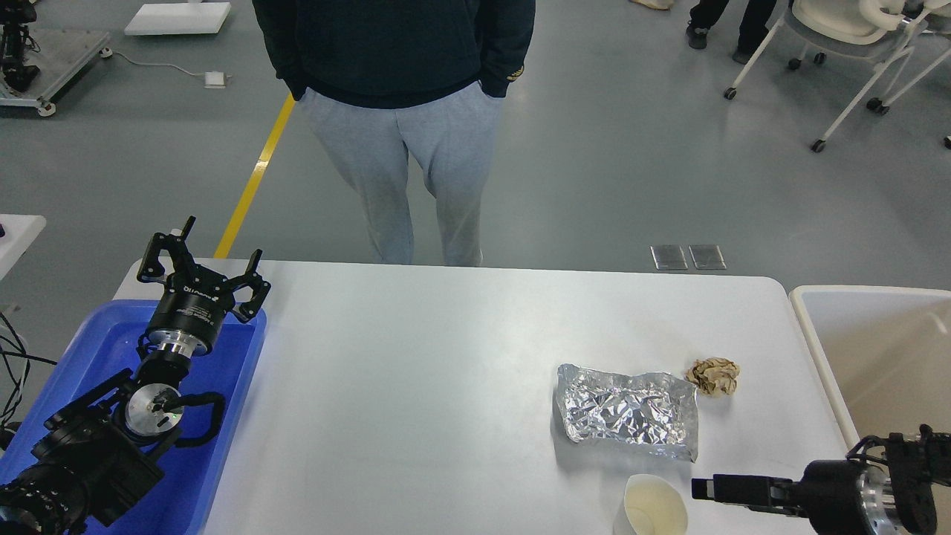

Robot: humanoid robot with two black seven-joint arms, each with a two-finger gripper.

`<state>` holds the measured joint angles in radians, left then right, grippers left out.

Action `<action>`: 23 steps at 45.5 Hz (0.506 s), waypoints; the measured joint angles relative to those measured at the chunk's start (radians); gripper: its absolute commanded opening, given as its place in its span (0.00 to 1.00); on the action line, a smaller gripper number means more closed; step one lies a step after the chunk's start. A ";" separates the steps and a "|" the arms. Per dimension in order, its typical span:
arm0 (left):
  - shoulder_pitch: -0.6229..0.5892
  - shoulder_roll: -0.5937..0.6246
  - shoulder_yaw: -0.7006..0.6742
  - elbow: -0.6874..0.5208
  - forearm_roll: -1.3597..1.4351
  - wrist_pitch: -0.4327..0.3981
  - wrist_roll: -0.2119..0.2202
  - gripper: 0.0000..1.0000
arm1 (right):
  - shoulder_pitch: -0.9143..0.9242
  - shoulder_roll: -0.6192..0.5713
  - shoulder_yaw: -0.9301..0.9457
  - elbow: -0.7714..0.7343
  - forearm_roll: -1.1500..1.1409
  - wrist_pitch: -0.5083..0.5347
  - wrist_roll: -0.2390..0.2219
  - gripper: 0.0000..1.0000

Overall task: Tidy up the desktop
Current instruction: 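Position the right gripper at the white paper cup and close on it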

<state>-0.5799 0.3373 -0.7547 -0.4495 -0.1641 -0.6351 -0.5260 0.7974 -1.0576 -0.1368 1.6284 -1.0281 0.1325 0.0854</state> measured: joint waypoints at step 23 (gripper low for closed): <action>0.000 0.000 0.000 0.000 0.000 0.000 0.000 1.00 | 0.068 0.065 -0.025 0.007 0.097 0.089 -0.076 1.00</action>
<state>-0.5799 0.3370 -0.7547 -0.4495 -0.1641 -0.6351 -0.5261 0.8652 -0.9929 -0.1617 1.6358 -0.9310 0.2214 0.0096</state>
